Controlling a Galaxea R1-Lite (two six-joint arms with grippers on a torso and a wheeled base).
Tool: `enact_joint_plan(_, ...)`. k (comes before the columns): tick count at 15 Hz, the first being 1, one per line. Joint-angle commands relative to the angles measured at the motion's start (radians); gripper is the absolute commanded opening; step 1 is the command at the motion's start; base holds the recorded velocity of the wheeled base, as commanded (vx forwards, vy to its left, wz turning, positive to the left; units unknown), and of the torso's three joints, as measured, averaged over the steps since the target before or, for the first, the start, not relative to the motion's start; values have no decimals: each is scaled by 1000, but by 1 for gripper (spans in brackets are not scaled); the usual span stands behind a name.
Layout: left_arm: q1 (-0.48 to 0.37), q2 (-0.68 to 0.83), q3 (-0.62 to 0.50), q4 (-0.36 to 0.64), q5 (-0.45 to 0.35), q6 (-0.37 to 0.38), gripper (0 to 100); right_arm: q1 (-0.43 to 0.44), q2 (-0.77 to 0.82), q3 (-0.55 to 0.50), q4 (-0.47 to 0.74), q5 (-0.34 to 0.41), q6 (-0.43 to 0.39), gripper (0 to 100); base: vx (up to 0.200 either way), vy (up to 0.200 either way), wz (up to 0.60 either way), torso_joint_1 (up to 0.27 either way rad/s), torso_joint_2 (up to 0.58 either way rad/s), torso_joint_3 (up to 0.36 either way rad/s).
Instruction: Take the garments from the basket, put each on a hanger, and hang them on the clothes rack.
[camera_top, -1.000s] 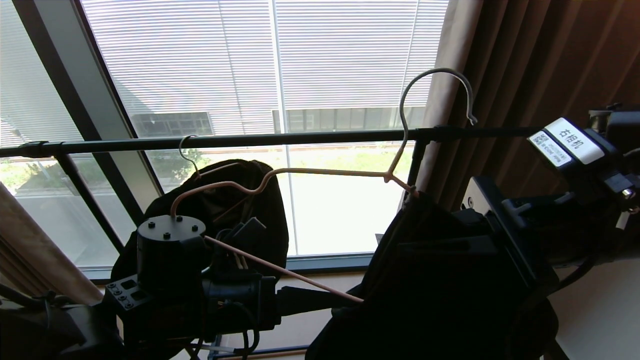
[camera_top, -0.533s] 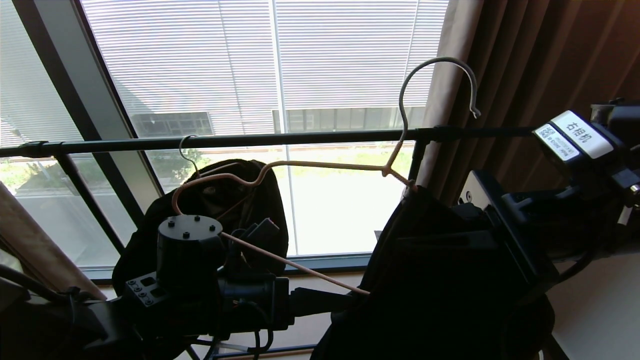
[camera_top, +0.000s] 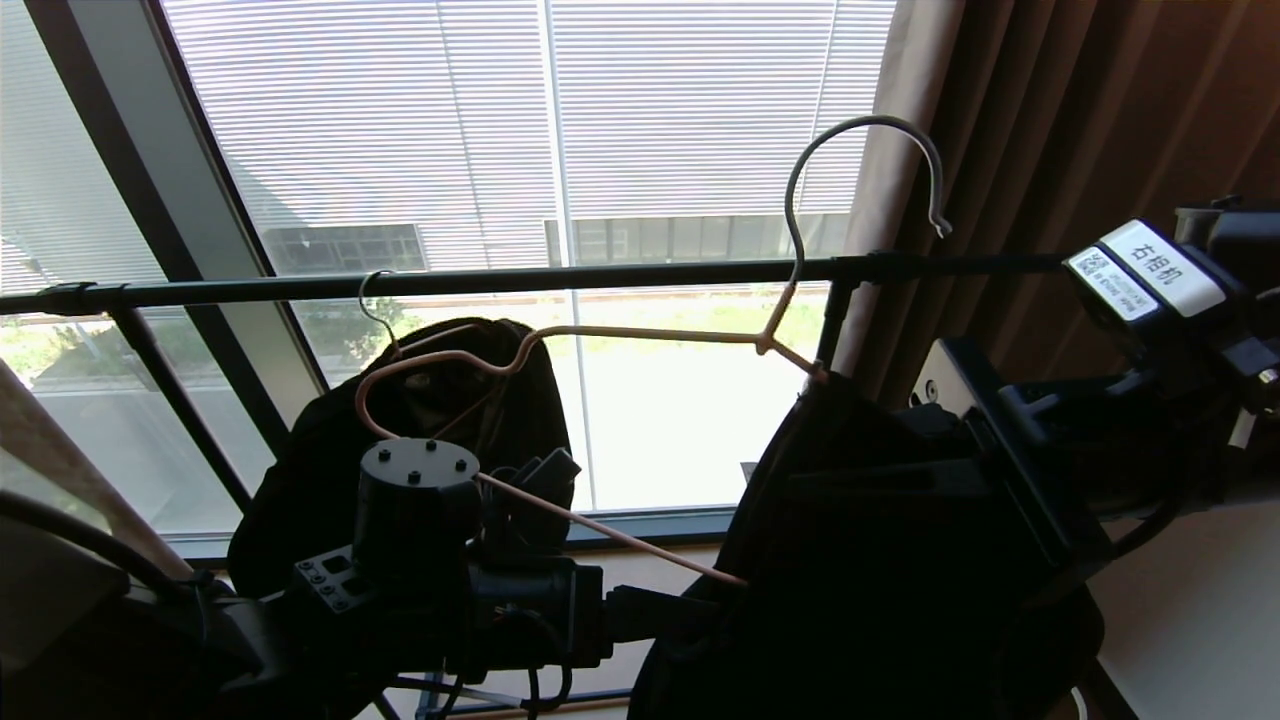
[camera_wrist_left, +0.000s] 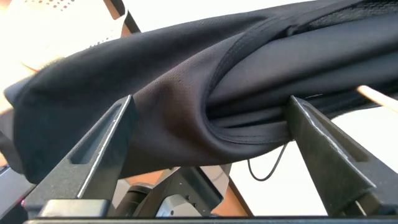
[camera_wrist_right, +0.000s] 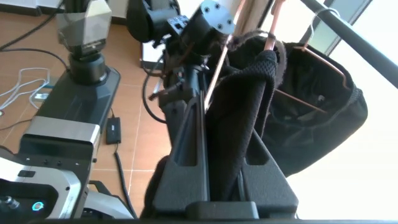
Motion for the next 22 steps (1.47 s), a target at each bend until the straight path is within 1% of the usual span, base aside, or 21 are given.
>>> enact_joint_plan(1, 0, 10, 0, 0, 2, -1, 100, 0, -12, -2, -3, 3, 1, 0, 0, 0, 0, 0, 0, 0)
enact_joint_plan(6, -1, 36, -2, 0, 19, 1, 100, 0, -26, -2, -3, 5, 2, 0, 0, 0, 0, 0, 0, 0)
enact_joint_plan(7, -15, 40, -3, 0, 40, 1, 0, 0, -27, 0, -3, 5, 4, 0, 0, 0, 0, 0, 0, 0)
enact_joint_plan(8, -29, 48, -9, 0, 65, 1, 0, 0, -26, 0, -3, 5, 7, 0, 0, 0, 0, 0, 0, 0)
enact_joint_plan(12, -29, 43, -9, 0, 72, 2, 0, 0, -35, 6, -1, 5, 7, 0, 0, 0, 0, 0, 0, 0)
enact_joint_plan(13, -8, 24, -3, 0, 79, 4, 0, -12, -41, 18, -1, 5, 9, 0, 0, 0, 0, 0, 0, 0)
enact_joint_plan(14, 32, -6, 11, 0, 79, 5, 0, -59, -46, 38, -1, 5, 9, 0, 0, 0, 0, 0, 0, 0)
enact_joint_plan(15, 46, -16, 18, 0, 79, 5, 0, -79, -46, 49, -3, 6, 9, 0, 0, 0, 0, 0, 0, 0)
enact_joint_plan(16, 94, -49, 40, 0, 79, 7, 0, -130, -50, 84, -3, 29, 9, 0, 0, 0, 0, 0, 0, 0)
enact_joint_plan(18, 138, -81, 67, 0, 79, 16, 0, -181, -53, 127, -4, 43, 7, 0, 0, 0, 0, 0, 0, 0)
enact_joint_plan(20, 163, -105, 89, 0, 79, 36, 0, -197, -63, 173, -3, 40, -1, 0, 0, 0, 0, 0, 0, 0)
enact_joint_plan(22, 169, -115, 100, 0, 79, 51, 0, -200, -79, 215, -4, 33, -2, 0, 0, 0, 0, 0, 0, 0)
